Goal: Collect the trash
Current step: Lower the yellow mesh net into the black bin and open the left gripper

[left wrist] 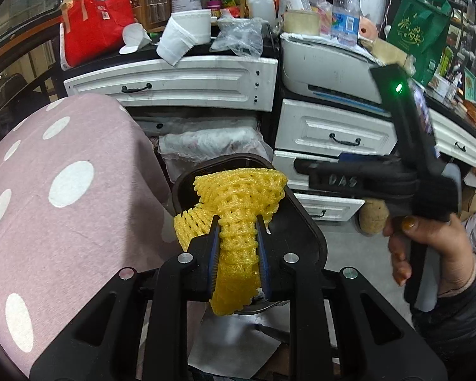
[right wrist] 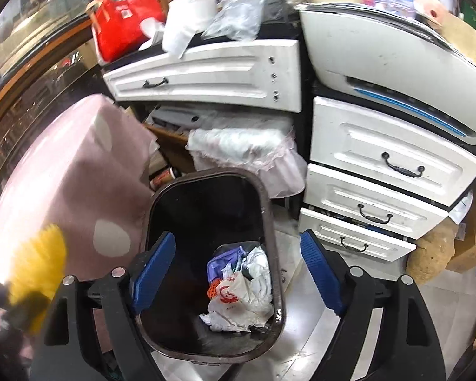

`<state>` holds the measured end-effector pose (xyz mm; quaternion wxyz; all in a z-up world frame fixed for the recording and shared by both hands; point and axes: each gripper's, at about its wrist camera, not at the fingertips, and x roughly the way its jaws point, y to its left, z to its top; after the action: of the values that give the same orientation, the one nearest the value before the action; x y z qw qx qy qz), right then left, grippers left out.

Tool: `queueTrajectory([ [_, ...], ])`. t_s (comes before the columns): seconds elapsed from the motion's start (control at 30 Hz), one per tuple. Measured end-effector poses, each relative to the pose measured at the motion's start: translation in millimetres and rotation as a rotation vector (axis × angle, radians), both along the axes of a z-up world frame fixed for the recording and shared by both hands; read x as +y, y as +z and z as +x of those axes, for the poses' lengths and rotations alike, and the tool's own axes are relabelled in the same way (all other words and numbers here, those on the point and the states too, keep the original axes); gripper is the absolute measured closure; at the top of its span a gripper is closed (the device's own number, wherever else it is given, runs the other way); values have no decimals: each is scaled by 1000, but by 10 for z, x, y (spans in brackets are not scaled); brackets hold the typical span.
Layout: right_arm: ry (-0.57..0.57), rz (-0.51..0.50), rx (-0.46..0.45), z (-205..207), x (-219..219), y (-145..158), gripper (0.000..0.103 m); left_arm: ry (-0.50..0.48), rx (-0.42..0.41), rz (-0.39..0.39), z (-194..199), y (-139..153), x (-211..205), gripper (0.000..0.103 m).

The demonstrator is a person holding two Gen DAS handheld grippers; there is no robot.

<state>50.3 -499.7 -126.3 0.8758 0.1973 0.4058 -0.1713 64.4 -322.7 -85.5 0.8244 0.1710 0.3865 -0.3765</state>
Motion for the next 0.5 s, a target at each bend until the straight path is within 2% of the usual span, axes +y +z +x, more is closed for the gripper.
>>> queueTrajectory([
  [0.27, -36, -3, -27, -98, -110, 88, 21, -14, 75, 59, 148, -345, -187, 82],
  [0.5, -53, 10, -28, -126, -182, 64, 21, -23, 93, 103, 228, -594, -346, 82],
])
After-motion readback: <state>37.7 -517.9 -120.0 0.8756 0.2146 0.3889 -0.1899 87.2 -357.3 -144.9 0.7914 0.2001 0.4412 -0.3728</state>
